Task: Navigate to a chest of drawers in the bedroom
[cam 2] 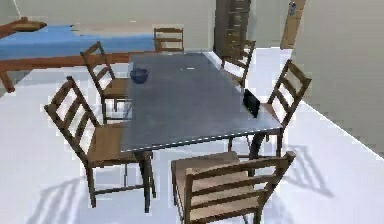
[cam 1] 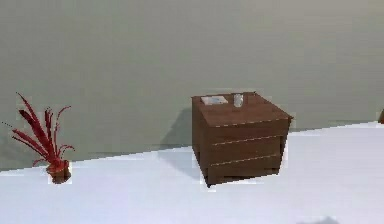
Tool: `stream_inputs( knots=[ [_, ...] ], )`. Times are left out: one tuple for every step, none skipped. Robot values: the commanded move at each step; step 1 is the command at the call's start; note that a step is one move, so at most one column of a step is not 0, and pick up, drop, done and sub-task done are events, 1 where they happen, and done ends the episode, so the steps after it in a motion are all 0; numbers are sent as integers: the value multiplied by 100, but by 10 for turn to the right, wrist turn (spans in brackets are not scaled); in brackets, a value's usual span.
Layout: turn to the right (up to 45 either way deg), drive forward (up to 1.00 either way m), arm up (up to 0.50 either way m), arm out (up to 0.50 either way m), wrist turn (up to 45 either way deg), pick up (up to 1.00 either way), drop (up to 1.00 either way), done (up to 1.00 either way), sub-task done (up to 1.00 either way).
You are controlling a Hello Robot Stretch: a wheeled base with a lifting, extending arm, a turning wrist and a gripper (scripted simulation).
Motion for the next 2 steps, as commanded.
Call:
stream_inputs(
  knots=[
    [0, 75, 0, 0, 0, 0, 0, 0, 0],
    [210, 0, 0, 0, 0, 0, 0, 0, 0]
  ],
)
